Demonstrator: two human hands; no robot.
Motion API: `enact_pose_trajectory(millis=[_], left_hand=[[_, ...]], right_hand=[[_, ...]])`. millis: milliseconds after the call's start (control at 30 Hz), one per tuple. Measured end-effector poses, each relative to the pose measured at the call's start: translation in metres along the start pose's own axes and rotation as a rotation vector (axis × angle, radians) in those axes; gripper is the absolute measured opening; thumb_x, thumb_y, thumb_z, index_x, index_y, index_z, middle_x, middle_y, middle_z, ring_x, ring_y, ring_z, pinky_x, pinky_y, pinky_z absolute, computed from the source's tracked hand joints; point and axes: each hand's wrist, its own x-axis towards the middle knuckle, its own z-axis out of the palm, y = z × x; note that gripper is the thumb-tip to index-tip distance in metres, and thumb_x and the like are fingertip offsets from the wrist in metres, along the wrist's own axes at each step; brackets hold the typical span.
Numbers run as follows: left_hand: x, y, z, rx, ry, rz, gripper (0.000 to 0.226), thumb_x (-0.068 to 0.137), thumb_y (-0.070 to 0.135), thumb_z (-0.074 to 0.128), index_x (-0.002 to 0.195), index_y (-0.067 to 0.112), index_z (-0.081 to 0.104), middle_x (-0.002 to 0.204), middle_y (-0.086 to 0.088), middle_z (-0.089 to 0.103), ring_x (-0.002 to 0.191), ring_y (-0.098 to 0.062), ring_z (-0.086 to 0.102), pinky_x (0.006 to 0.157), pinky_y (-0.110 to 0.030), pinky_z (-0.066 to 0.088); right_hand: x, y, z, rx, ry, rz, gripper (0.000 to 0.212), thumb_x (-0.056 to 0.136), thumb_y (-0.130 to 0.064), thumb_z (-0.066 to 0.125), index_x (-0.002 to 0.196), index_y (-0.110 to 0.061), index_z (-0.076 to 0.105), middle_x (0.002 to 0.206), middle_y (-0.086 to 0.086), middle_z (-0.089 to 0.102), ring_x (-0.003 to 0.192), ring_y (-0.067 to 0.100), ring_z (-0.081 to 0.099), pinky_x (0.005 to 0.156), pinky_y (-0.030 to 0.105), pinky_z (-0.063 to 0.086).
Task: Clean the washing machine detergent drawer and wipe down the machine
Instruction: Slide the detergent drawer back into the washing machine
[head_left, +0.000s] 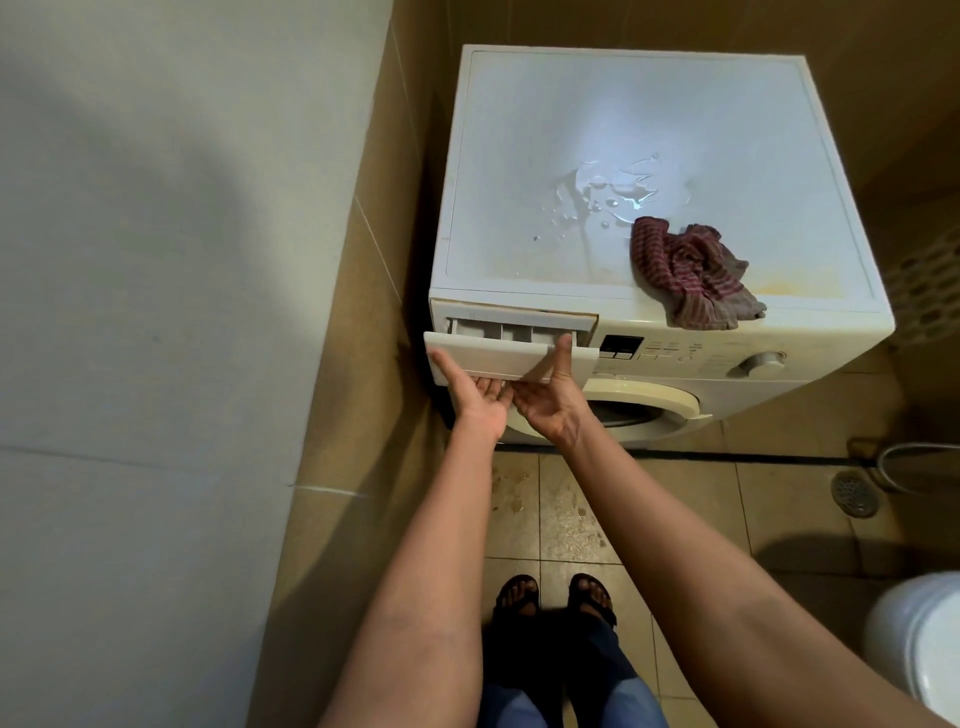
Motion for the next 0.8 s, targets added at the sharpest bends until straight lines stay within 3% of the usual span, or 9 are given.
enact_pose_trajectory(millis=[100, 200, 367, 500, 600, 800], left_hand=[[-0.01, 0.0, -0.017, -0.114, -0.008, -0.027, 0.104, 0.073, 0.088, 0.035, 0.134, 0.005, 0.046, 0.132, -0.016, 0.054, 0.121, -0.032, 0.052, 0.104, -0.048, 0.041], [-0.02, -0.004, -0.028, -0.107, 0.003, -0.04, 0.105, 0.074, 0.088, 0.033, 0.135, 0.003, 0.046, 0.132, -0.017, 0.053, 0.12, -0.032, 0.052, 0.105, -0.046, 0.04], [-0.036, -0.011, -0.044, -0.082, -0.009, -0.056, 0.099, 0.076, 0.084, 0.037, 0.136, 0.005, 0.046, 0.135, -0.017, 0.051, 0.125, -0.033, 0.049, 0.109, -0.048, 0.037], [-0.046, -0.013, -0.053, -0.082, -0.03, -0.071, 0.091, 0.076, 0.084, 0.038, 0.123, 0.007, 0.051, 0.133, -0.017, 0.052, 0.125, -0.033, 0.05, 0.108, -0.049, 0.038], [-0.05, -0.017, -0.059, -0.079, -0.014, -0.075, 0.089, 0.076, 0.084, 0.038, 0.117, 0.007, 0.053, 0.133, -0.017, 0.053, 0.124, -0.033, 0.05, 0.106, -0.047, 0.04], [-0.058, -0.027, -0.069, -0.075, 0.009, -0.056, 0.097, 0.078, 0.081, 0.039, 0.139, 0.005, 0.042, 0.135, -0.017, 0.05, 0.125, -0.032, 0.049, 0.1, -0.045, 0.042]], right_hand=[[-0.017, 0.009, -0.017, -0.048, -0.053, 0.028, 0.114, 0.049, -0.083, 0.052, 0.129, -0.002, 0.042, 0.119, 0.016, 0.059, 0.109, 0.026, 0.056, 0.099, 0.045, 0.037], [-0.023, 0.02, -0.035, -0.045, -0.08, 0.044, 0.108, 0.064, -0.086, 0.04, 0.132, -0.003, 0.044, 0.131, 0.017, 0.056, 0.118, 0.026, 0.054, 0.104, 0.047, 0.033], [-0.037, 0.031, -0.052, -0.034, -0.087, 0.06, 0.103, 0.071, -0.084, 0.039, 0.135, -0.003, 0.044, 0.133, 0.017, 0.055, 0.124, 0.027, 0.052, 0.111, 0.043, 0.034], [-0.05, 0.034, -0.058, -0.045, -0.087, 0.067, 0.108, 0.06, -0.083, 0.047, 0.132, -0.003, 0.046, 0.138, 0.019, 0.051, 0.128, 0.029, 0.049, 0.11, 0.043, 0.037], [-0.053, 0.037, -0.065, -0.086, -0.089, 0.069, 0.106, 0.062, -0.084, 0.045, 0.131, -0.003, 0.047, 0.136, 0.019, 0.053, 0.127, 0.029, 0.05, 0.113, 0.044, 0.031], [-0.058, 0.044, -0.077, -0.124, -0.071, 0.09, 0.104, 0.073, -0.083, 0.038, 0.141, -0.004, 0.038, 0.13, 0.015, 0.057, 0.127, 0.026, 0.049, 0.116, 0.043, 0.025]])
